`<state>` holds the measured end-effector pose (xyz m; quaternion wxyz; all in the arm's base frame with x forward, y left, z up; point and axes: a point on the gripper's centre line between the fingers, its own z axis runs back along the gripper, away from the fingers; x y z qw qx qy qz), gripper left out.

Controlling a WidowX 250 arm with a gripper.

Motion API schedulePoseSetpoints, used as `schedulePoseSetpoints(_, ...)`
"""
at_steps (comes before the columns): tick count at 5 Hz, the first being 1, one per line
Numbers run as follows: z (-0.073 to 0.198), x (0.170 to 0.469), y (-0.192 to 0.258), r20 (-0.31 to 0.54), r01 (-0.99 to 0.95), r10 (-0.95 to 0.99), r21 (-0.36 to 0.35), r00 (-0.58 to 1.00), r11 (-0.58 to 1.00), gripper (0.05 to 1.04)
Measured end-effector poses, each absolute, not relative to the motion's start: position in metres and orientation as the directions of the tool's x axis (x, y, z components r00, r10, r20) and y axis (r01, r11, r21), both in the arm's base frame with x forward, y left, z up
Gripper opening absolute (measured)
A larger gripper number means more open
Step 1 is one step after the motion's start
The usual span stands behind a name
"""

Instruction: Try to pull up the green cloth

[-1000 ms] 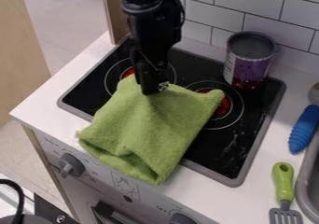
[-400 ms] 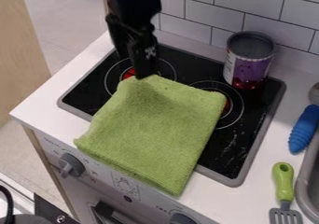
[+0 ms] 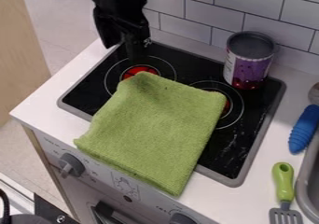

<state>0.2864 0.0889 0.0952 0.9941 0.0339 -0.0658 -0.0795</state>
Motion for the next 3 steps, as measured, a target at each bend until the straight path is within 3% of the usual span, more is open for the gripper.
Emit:
schedulePoseSetpoints(1,0.093,0.298,0.11,0.185,-0.008,-0.014,0.121,0.983,0.993,0.997)
schedulePoseSetpoints(3,0.09,0.318,0.115,0.343,-0.103,0.063,0.101,0.937,0.99,0.997)
